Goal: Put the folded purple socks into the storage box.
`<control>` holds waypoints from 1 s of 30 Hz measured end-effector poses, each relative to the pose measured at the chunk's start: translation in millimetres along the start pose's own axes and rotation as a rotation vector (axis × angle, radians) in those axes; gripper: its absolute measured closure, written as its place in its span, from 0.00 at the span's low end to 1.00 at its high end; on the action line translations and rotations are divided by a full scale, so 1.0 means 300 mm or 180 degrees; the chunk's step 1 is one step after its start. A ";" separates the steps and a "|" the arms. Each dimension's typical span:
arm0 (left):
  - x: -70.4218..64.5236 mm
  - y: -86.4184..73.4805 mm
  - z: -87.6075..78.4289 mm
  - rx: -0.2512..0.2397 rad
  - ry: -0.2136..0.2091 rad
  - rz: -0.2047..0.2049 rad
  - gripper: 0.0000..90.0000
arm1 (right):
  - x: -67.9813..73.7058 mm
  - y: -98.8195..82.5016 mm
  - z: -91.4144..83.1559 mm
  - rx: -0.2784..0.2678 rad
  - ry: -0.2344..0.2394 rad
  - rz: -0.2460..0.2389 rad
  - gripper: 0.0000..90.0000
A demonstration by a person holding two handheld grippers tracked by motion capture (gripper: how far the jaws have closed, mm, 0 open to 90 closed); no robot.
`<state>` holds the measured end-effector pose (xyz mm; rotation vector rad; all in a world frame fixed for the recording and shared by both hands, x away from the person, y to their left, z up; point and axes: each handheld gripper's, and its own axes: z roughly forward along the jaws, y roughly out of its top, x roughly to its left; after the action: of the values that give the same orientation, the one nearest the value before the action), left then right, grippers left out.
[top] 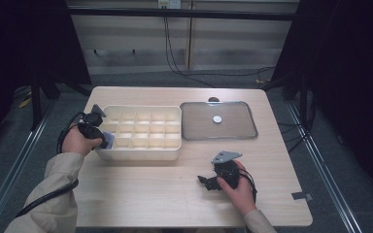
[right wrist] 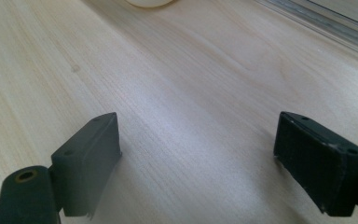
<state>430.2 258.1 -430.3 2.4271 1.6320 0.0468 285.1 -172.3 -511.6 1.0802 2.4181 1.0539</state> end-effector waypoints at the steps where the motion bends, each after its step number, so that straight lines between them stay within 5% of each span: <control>1: -0.001 -0.001 0.003 -0.0005 0.0004 -0.0002 0.88 | 0.000 0.000 0.000 0.0000 0.0001 0.0001 0.15; 30: -0.018 -0.001 -0.048 -0.0150 0.0117 -0.0002 0.80 | 0.003 0.001 -0.001 0.0015 -0.0002 0.0040 0.15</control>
<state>425.8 255.6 -415.9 2.4045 1.6279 0.1288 284.5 -171.6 -511.3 1.0986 2.4175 1.0521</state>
